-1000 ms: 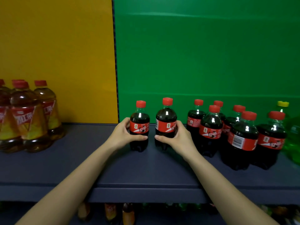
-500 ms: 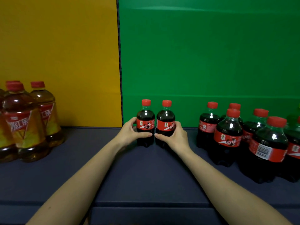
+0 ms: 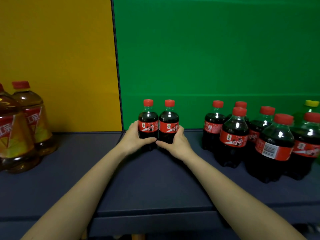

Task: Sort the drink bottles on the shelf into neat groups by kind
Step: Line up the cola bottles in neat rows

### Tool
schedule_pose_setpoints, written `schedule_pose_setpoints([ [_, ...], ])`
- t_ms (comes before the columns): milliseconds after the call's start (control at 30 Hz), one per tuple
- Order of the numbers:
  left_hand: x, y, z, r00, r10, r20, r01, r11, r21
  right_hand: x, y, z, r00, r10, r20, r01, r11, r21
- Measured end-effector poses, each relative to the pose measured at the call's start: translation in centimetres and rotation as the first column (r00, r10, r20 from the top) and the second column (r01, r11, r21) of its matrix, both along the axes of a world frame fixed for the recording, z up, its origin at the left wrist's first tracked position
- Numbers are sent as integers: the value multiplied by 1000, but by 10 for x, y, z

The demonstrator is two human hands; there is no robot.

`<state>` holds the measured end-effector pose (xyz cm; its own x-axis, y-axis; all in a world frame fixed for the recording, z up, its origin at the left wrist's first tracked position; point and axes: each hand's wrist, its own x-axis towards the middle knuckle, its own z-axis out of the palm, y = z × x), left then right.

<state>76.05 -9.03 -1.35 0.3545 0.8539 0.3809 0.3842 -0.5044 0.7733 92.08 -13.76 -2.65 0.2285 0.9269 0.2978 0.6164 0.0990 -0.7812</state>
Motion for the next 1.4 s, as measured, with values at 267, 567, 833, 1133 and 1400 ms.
schedule_pose_setpoints([
  [267,15,-67,36,953,283,-105,-64,529,846,38,-93,32,957,-50,286,2,987,163],
  [567,116,-102,13,969,-212,-130,248,840,483,114,-186,20,897,-438,58,304,707,639],
  [833,174,-95,-6,961,-276,19,271,954,127,149,-202,-8,924,-372,-88,381,875,300],
  [1133,186,-91,-4,940,-310,145,318,947,-35,156,-200,-9,939,-340,-49,343,932,114],
  [1400,172,-84,0,919,-364,154,381,920,-98,156,-187,-3,939,-83,-334,104,994,46],
])
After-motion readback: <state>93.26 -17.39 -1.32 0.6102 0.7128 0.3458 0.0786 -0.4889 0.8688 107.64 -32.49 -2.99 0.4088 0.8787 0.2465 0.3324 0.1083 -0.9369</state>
